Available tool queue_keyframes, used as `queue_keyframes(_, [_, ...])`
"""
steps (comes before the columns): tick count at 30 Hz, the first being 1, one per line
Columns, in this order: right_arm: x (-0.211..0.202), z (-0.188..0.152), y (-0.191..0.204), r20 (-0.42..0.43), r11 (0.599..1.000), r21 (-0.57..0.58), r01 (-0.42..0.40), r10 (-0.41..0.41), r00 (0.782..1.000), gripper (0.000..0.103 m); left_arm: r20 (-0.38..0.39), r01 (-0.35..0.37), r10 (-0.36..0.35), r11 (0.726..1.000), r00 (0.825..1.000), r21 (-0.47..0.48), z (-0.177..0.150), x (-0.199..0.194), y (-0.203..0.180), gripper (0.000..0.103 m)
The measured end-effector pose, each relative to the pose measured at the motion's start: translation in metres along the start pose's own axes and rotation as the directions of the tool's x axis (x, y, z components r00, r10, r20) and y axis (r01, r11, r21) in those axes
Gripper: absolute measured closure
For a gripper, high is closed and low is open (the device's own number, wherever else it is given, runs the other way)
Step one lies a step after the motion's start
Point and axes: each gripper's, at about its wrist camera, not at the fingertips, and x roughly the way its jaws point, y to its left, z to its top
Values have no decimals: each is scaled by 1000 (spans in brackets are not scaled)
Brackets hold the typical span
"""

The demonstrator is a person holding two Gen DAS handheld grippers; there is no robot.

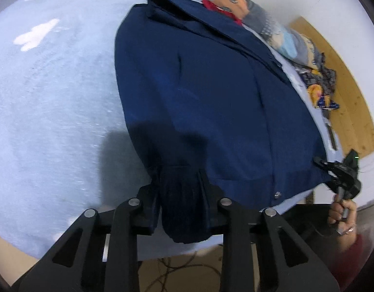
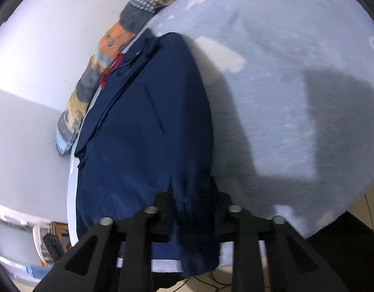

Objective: Fold large clothes
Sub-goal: 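Lift the hem with both grippers and fold it toward the collar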

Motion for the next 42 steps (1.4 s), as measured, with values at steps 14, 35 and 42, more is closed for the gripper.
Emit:
queue_keyframes(14, [1, -5, 20, 23, 991, -109, 81, -79, 997, 91, 102, -72, 67, 996, 992, 44, 4, 2, -17, 83])
queue_keyframes(35, [-100, -32, 36, 61, 962, -94, -258, 264, 963, 92, 268, 91, -96, 995, 959, 31, -16, -90, -24, 84])
queue_keyframes(42, [-119, 10, 65, 91, 926, -106, -362, 372, 924, 92, 367, 145, -121, 989, 922, -37, 40, -122, -18, 84])
